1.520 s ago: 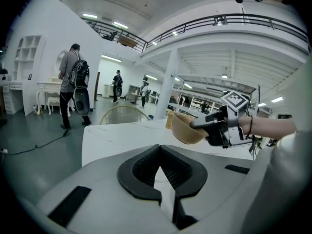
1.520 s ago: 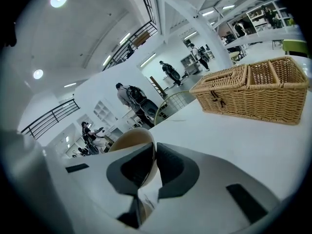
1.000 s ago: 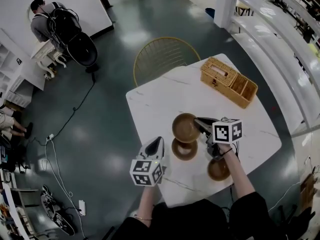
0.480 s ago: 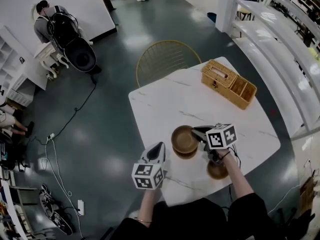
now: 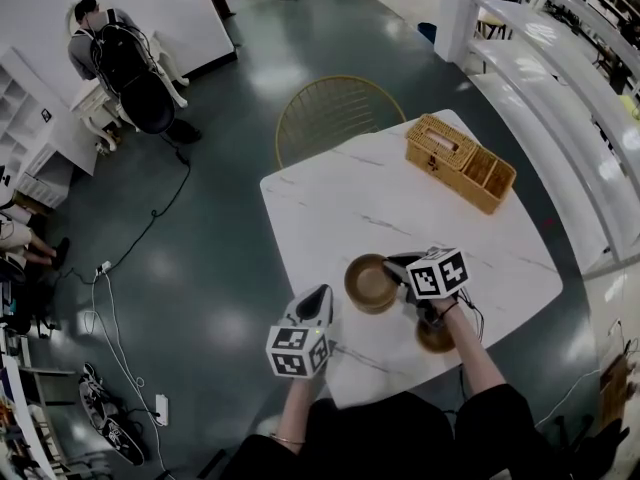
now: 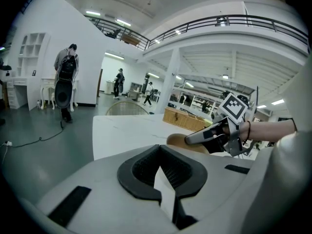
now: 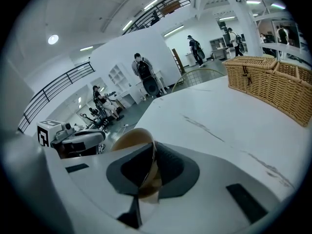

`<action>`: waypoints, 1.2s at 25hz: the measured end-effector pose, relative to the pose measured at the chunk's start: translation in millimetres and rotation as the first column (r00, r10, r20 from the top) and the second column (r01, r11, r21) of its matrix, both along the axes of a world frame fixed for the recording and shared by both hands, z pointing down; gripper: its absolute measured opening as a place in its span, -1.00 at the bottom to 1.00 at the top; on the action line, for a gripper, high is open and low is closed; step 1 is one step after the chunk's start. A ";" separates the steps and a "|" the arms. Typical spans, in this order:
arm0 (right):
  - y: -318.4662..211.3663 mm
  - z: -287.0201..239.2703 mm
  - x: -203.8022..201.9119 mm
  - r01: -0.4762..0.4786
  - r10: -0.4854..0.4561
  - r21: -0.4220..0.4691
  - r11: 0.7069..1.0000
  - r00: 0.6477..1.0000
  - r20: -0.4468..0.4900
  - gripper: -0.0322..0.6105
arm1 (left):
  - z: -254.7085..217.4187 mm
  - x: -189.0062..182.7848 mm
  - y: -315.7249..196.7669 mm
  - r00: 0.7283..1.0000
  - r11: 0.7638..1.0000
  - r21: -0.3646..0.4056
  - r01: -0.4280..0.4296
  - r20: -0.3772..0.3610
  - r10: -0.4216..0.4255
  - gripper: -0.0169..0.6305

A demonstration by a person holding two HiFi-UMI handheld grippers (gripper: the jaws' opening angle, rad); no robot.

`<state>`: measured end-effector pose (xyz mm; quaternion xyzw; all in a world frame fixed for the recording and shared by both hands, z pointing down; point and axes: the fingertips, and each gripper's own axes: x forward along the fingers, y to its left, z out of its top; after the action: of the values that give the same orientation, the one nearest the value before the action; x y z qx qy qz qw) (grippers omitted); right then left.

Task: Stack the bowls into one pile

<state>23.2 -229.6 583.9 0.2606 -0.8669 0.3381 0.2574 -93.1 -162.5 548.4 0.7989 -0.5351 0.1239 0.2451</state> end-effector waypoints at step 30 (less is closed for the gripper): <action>5.6 22.7 11.0 -0.140 0.145 0.055 0.989 0.985 -0.098 -0.47 | 8.7 -5.2 30.0 0.999 1.000 -0.027 0.011 -0.038 -0.012 -0.90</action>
<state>34.2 -224.0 606.7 0.3450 -0.8395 0.3213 0.2701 -98.3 -132.5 557.0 0.7946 -0.5334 0.1143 0.2664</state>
